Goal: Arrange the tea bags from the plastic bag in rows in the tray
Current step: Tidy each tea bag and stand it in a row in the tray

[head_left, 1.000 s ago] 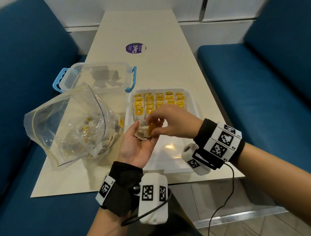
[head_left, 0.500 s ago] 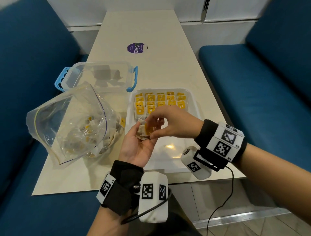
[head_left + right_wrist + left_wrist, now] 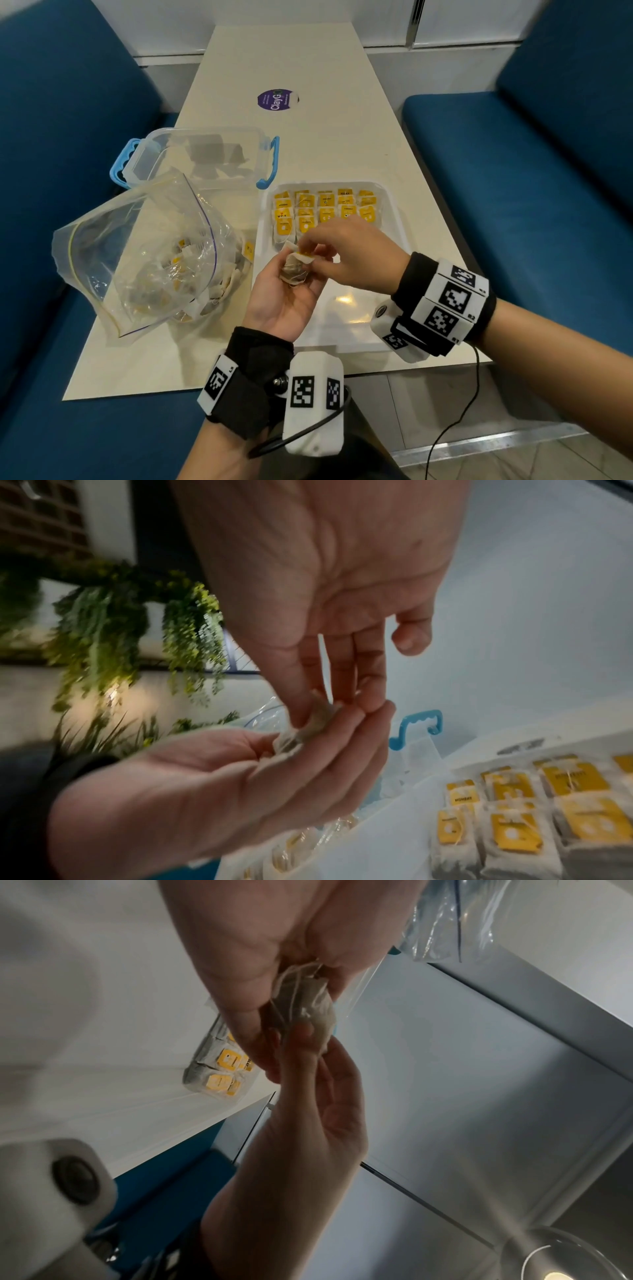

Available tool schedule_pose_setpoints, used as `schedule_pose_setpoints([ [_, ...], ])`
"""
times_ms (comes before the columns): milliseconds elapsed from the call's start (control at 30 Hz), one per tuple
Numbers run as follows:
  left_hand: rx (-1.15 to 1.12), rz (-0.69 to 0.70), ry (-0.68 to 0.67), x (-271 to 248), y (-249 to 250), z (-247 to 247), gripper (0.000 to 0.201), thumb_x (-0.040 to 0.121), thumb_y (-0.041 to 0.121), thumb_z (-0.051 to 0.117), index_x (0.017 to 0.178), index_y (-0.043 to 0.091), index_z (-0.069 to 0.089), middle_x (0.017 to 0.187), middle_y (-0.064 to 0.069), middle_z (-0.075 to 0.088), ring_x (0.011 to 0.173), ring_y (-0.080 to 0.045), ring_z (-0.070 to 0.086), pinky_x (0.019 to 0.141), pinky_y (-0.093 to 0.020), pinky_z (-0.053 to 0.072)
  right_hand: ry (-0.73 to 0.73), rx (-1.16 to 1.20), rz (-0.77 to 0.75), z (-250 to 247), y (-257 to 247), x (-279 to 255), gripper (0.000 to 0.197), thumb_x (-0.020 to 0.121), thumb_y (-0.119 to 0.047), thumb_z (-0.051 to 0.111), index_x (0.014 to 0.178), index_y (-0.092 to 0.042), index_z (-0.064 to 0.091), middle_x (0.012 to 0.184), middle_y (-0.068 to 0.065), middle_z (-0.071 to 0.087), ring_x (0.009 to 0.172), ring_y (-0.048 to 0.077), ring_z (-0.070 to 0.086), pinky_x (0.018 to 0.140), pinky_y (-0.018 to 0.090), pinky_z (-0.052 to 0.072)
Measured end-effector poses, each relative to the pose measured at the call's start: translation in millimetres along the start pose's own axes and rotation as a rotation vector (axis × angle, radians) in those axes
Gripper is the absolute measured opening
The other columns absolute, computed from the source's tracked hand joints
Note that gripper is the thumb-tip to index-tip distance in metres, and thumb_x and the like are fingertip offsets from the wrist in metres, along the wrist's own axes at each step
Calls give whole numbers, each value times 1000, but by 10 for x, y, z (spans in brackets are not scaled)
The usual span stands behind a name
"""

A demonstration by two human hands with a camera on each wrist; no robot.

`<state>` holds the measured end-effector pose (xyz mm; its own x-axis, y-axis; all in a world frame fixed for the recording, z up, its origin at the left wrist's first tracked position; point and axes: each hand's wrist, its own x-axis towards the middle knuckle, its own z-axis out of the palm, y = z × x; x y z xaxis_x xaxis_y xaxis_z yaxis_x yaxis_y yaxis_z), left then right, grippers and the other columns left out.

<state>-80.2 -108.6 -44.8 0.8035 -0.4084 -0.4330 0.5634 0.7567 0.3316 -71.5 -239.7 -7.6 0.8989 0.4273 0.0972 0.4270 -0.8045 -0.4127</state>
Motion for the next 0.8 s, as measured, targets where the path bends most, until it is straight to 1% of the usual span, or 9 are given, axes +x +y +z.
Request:
schedule_pose_setpoints([
  [100,10,-1,12,-5,3,6,34,100,23,36,106,-2,58,92,-18,69,82,-23,71,80,-35,56,44,186,70,-33,33,18,21,86,-12,59,103,-13,71,97,2,68,78,7,47,67,9,33],
  [167,-6,-6,22,-4,6,10,34,100,23,36,106,-2,59,93,-18,69,81,-23,71,82,-37,55,85,249,99,-56,50,35,19,85,-11,61,100,-13,72,94,5,63,78,9,47,67,8,33],
  [267,-20,-8,47,4,12,17,35,100,22,36,107,-3,58,93,-20,68,80,-25,70,82,-39,55,116,305,127,-105,71,67,16,84,-12,64,97,-14,73,78,-2,50,69,10,47,65,17,36],
  [367,-56,-10,55,7,15,19,37,101,21,37,118,-6,55,105,-26,65,83,-31,70,82,-40,54,82,391,119,-208,66,86,15,84,-10,65,96,-11,73,76,9,68,67,27,58,70,37,48],
  [500,-101,-24,32,10,22,-7,41,101,22,37,133,-2,47,114,-24,62,94,-32,66,78,-40,58,-24,377,108,-345,50,91,18,84,-2,59,96,-9,71,79,2,69,63,19,62,53,21,53],
  [567,-89,-23,45,20,17,-22,42,100,22,38,134,-1,47,109,-23,64,87,-30,69,69,-36,60,3,377,100,-373,30,84,18,82,-2,60,95,-8,71,89,5,71,72,13,63,57,9,47],
  [633,-83,-21,58,25,13,-33,41,99,22,40,132,-2,48,111,-23,63,85,-30,70,73,-36,59,50,415,126,-381,10,82,15,79,-6,65,91,-9,72,89,4,71,73,6,61,61,4,43],
  [733,-56,-21,93,28,12,-51,37,99,23,42,123,-2,54,117,-24,61,87,-31,69,79,-35,55,114,466,162,-371,22,122,11,76,-11,73,86,-7,70,83,7,68,70,14,61,65,17,51],
  [800,-38,-11,113,22,8,-56,30,99,22,42,109,0,60,108,-24,64,85,-30,70,77,-35,56,125,545,184,-354,56,154,17,76,-5,72,91,-8,64,83,11,65,74,26,62,73,29,54],
])
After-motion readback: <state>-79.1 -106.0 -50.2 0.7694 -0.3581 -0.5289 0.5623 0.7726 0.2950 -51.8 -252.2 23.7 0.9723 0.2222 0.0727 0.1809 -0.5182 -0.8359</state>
